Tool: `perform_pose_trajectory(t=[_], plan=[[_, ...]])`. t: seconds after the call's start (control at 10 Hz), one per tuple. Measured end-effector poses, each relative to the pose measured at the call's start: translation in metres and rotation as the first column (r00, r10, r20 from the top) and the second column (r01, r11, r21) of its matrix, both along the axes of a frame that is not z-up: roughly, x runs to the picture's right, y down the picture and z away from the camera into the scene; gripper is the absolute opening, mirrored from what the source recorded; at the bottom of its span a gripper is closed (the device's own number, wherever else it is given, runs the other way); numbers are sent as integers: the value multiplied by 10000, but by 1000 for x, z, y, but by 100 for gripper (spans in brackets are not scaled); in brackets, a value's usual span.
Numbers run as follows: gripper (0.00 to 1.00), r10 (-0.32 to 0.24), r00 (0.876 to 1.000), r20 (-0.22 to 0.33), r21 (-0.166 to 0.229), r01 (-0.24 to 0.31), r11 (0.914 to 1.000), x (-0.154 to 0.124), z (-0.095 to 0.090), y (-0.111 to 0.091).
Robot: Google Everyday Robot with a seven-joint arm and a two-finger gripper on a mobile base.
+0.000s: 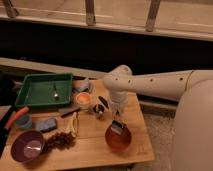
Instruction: Wipe red bowl with brush
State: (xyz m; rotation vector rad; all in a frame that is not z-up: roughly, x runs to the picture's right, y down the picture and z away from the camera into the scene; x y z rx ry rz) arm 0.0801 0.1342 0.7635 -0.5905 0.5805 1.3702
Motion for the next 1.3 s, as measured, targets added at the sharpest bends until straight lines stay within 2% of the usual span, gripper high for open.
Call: perform_pose_trajectory(t=[0.3, 0.6, 0.9, 1.1, 1.3], plan=[[0, 430, 9977, -522, 203, -420, 9989, 28, -12, 1], [0, 538, 9961, -700, 220, -524, 9984, 33, -24, 15], [0, 245, 9993, -286, 78, -243, 9997, 11, -29, 30], [0, -58, 9999, 100, 112, 57, 9999, -9, -25, 27], [0, -109, 9995, 283, 190, 104, 9998, -18, -14, 17]])
